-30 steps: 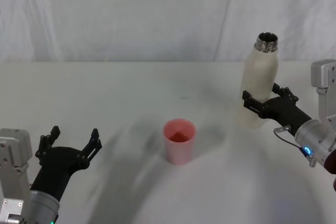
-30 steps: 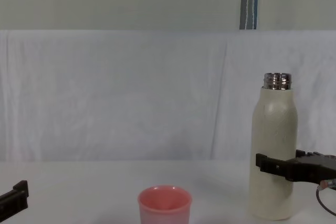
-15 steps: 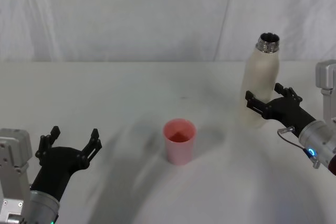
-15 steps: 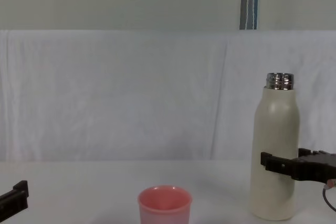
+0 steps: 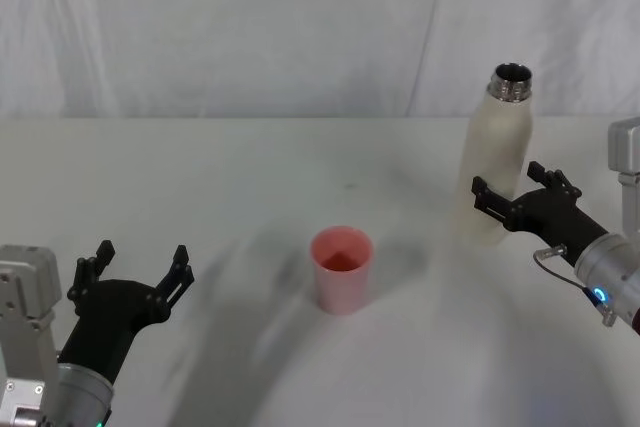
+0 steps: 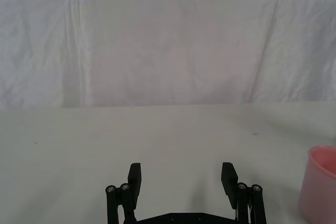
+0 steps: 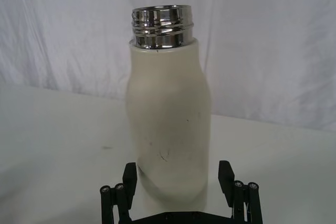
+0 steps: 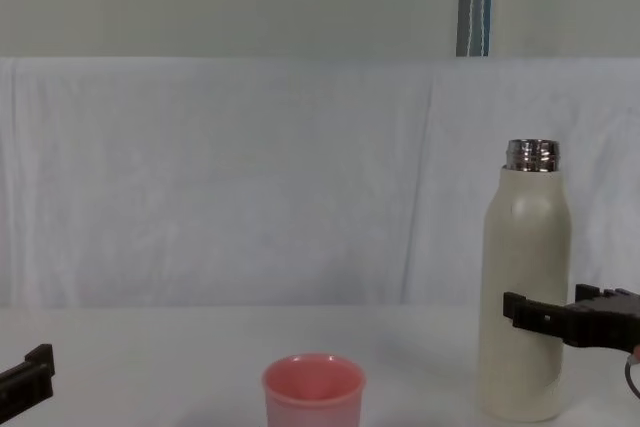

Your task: Grasp the thermos with one hand and pour water into the cup lid.

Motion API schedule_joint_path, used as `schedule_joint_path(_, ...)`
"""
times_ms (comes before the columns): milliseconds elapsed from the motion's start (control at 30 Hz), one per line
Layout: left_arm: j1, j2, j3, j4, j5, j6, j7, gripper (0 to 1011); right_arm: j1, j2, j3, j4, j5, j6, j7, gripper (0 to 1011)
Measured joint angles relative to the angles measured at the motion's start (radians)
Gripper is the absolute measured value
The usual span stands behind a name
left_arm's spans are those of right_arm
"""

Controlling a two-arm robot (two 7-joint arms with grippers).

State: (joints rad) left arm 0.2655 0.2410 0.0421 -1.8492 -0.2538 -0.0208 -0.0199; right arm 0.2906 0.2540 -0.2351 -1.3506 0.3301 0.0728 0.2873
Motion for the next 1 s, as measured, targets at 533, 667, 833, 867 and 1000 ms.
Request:
schedule_joint_path(533,0.0,0.0,0.0,0.0,0.0,0.0,0.0,1001,-0.042,0.018,0.006,-0.051,0.009,0.021,-0.008,1000)
schedule_joint_path(667,0.0,0.0,0.0,0.0,0.0,0.0,0.0,1001,-0.054,0.023,0.01,-0.068,0.01,0.029,-0.013,1000)
schedule_joint_path(833,0.0,0.0,0.0,0.0,0.0,0.0,0.0,1001,-0.08,0.028,0.02,-0.106,0.009,0.038,-0.037,1000)
schedule_joint_path(867,0.0,0.0,0.0,0.0,0.0,0.0,0.0,1001,-0.08,0.028,0.02,-0.106,0.009,0.038,-0.037,1000)
schedule_joint_path(1000,0.0,0.0,0.0,0.0,0.0,0.0,0.0,1001,-0.102,0.025,0.026,-0.141,-0.007,0.036,-0.062,1000)
